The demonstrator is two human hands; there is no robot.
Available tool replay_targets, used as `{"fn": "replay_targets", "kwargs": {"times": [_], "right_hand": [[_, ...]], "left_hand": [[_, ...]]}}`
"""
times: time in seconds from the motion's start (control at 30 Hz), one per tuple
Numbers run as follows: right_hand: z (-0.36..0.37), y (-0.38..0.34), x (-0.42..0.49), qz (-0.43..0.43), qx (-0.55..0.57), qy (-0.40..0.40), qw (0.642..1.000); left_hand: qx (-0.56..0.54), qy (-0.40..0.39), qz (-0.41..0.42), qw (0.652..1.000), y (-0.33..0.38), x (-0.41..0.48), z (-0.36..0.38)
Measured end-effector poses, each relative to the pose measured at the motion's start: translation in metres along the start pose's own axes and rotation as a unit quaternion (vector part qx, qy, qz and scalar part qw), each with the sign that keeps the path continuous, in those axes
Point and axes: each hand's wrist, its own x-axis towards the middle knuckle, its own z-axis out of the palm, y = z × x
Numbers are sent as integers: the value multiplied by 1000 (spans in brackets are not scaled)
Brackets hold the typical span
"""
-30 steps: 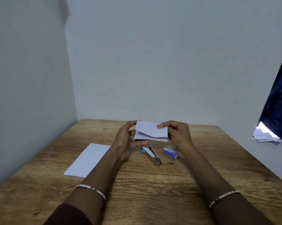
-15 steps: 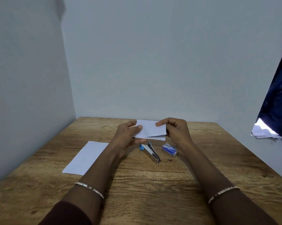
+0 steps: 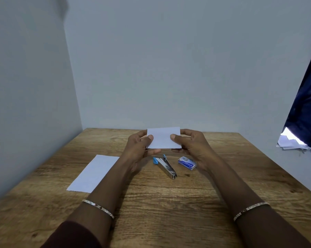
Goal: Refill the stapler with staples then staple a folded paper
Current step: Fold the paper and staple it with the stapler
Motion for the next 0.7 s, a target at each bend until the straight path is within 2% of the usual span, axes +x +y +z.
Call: {"fn": "replay_targets", "kwargs": {"times": [0.43, 0.7], "right_hand": [[-1, -2, -2, -7, 2, 25, 1000], [-4, -2, 1, -21, -43, 34, 998]], "left_hand": [[6, -7, 10, 1000, -2, -1, 0], [14, 2, 11, 1000, 0, -2, 0]]}}
